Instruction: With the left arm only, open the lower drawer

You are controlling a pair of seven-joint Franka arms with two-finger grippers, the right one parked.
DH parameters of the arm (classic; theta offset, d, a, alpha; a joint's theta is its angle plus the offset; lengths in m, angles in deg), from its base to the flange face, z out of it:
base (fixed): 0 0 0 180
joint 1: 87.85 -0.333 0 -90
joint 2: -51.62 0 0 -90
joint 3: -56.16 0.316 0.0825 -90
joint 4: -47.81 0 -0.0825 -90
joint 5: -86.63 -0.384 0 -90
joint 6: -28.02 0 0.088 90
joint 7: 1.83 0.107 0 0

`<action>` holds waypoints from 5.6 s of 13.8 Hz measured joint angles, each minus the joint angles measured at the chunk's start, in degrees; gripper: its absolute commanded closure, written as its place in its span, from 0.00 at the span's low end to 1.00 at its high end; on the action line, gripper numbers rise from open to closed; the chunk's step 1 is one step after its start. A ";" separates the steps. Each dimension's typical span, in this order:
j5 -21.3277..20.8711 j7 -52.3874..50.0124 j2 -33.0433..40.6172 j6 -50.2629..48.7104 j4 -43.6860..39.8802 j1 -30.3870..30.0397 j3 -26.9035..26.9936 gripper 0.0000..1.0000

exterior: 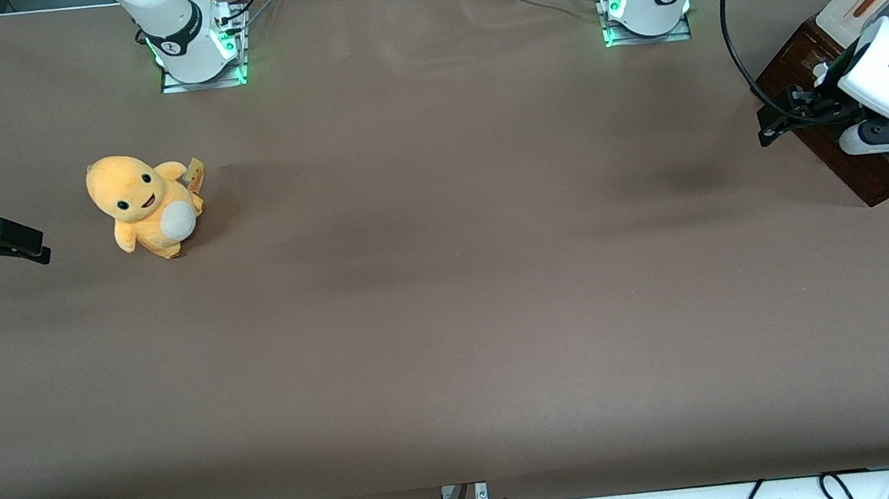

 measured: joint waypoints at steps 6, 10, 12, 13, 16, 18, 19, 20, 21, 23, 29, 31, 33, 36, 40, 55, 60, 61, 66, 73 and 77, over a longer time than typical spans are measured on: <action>0.00 0.00 0.00 0.00 0.00 0.10 0.00 0.00; 0.00 0.00 0.00 -0.33 0.00 0.13 -0.01 0.00; 0.00 0.00 0.00 -0.47 0.00 0.15 -0.05 0.00; 0.00 0.00 0.00 -0.56 0.00 0.15 -0.05 0.00; 0.00 0.00 0.00 -1.13 0.00 0.15 -0.05 0.00; 0.00 0.00 -0.08 -1.77 0.00 0.15 -0.05 0.00; 0.00 0.00 -0.33 -2.19 0.00 0.16 -0.05 0.00; 0.00 0.00 -0.72 -2.55 0.00 0.18 -0.06 0.00; 0.00 0.00 -1.13 -2.81 0.00 0.23 -0.07 0.00; 0.00 0.00 -1.49 -3.67 -0.01 0.22 -0.04 0.00; -0.73 0.00 -1.69 -6.75 -0.03 -0.16 0.09 0.00; -5.32 0.00 -1.91 -8.37 -0.03 -0.01 -0.01 0.00; -11.15 0.00 -2.83 -13.00 -0.02 0.20 -0.55 0.00; -18.19 -0.95 -5.37 -17.11 0.02 0.37 -1.20 0.00; -29.66 -11.13 -11.27 -17.43 0.42 0.80 -2.55 0.00; -56.06 -58.44 -30.95 -21.24 26.73 3.97 -2.97 0.00; -63.72 -60.15 -33.38 -21.33 26.67 -0.48 -2.75 0.00; -64.55 -60.15 -33.37 -21.33 26.67 -1.77 -2.74 0.03; -64.75 -60.14 -33.36 -21.03 26.76 -3.54 -2.79 0.74; -64.74 -59.62 -32.30 -19.90 26.69 -3.60 -3.02 0.94; -64.74 -59.62 -32.30 -19.90 26.68 -3.61 -3.02 0.95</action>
